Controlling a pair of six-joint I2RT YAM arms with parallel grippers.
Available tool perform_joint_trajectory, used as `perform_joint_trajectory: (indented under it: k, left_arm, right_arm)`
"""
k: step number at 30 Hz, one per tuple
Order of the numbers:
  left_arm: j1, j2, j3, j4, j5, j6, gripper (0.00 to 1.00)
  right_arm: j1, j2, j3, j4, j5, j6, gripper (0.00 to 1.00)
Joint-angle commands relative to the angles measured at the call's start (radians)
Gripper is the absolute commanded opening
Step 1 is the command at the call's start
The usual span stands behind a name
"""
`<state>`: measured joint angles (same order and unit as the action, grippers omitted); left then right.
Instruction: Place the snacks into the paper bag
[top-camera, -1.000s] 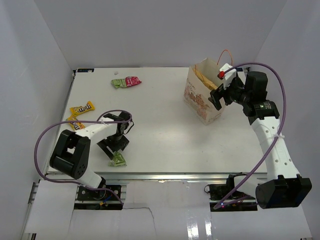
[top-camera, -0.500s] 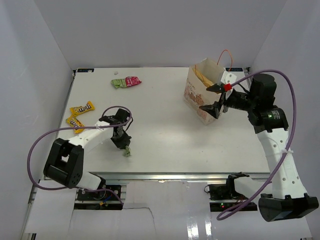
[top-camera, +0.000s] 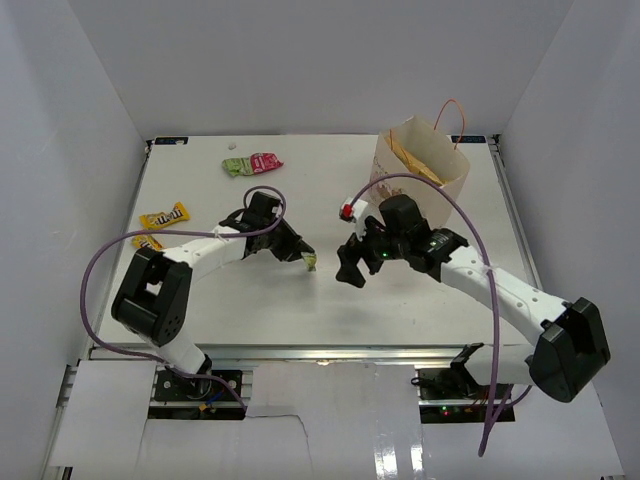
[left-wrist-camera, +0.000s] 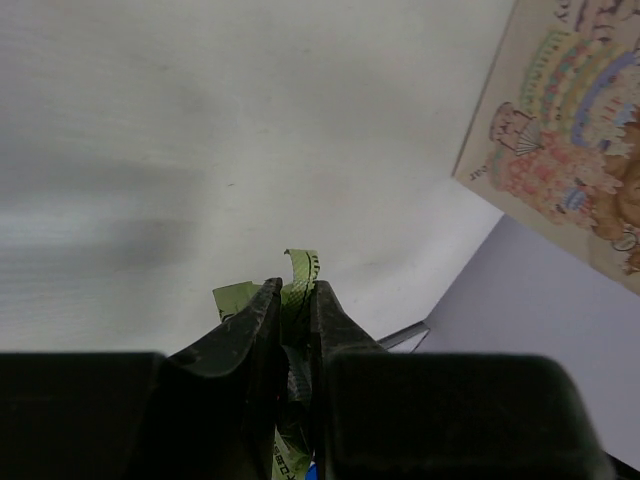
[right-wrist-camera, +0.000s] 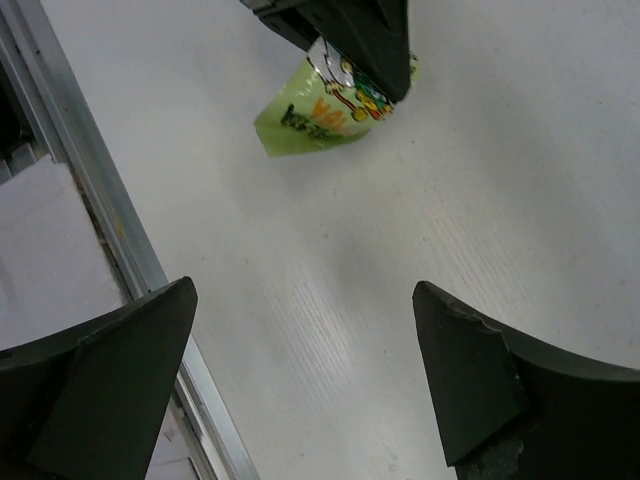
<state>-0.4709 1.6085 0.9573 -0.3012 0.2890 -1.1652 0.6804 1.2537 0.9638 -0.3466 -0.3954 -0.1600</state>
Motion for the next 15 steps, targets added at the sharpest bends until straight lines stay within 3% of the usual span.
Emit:
perform_joint_trajectory:
  k: [1,7,11,15]
  left_arm:
    - [-0.032,0.043,0.102,0.09,0.072,-0.068,0.0]
    - [-0.06,0.099,0.164,0.036,0.056,-0.103,0.0]
    - [-0.066,0.11,0.176,0.027,0.059,-0.114,0.0]
    - [-0.071,0.119,0.19,0.024,0.067,-0.12,0.0]
  right_arm:
    - [0.039,0.064,0.076,0.129,0.134,0.175,0.95]
    - [0.122,0.147,0.141,0.138,0.441,0.292,0.98]
    - [0.165,0.191,0.144,0.165,0.552,0.298,0.97]
    - [0.194,0.259,0.161,0.17,0.625,0.281,0.87]
